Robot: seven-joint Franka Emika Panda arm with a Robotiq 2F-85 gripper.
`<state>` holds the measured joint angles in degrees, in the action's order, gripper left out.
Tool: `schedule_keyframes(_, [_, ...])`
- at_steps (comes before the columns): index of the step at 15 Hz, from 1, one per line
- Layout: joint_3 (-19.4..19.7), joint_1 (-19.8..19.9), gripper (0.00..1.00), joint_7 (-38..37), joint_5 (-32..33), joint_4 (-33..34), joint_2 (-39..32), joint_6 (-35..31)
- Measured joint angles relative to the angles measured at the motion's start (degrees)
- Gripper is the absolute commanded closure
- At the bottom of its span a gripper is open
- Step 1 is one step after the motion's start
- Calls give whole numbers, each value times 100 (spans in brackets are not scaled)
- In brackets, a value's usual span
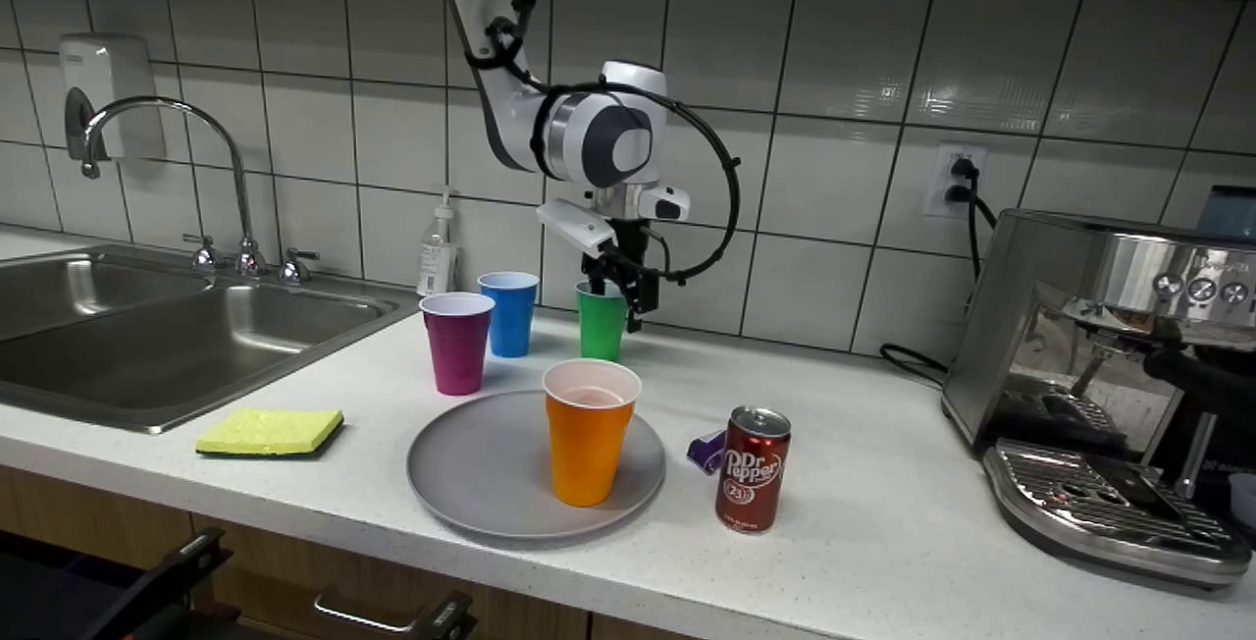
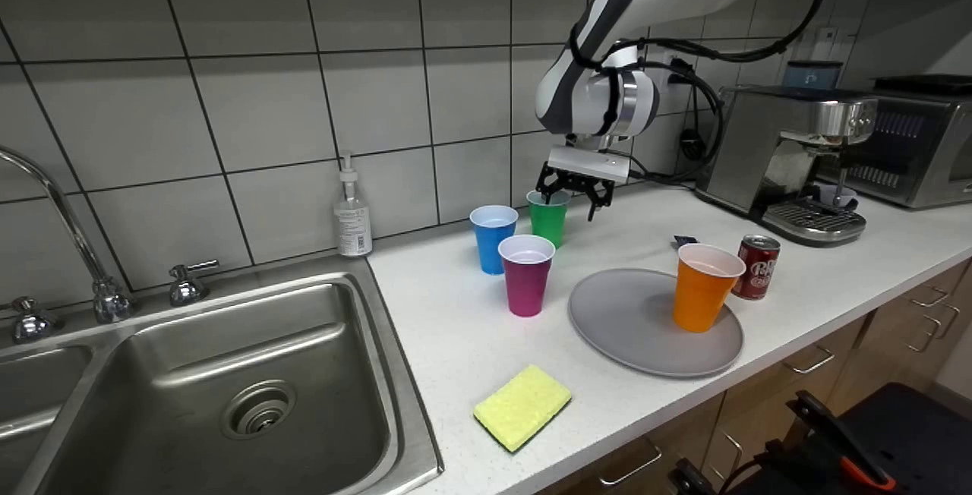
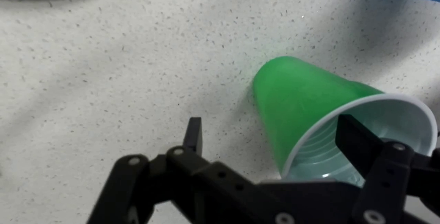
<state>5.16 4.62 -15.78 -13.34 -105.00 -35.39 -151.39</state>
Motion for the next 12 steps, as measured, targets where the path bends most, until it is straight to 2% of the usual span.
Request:
schedule_keyframes(1, [1, 0, 26, 0, 0, 0, 0, -2])
schedule_keyframes(8, [4, 0, 82, 0, 0, 0, 0, -27])
schedule_keyframes(10, [4, 0, 97, 0, 0, 0, 0, -29])
schedule_keyframes(12, [4, 0, 100, 0, 0, 0, 0, -30])
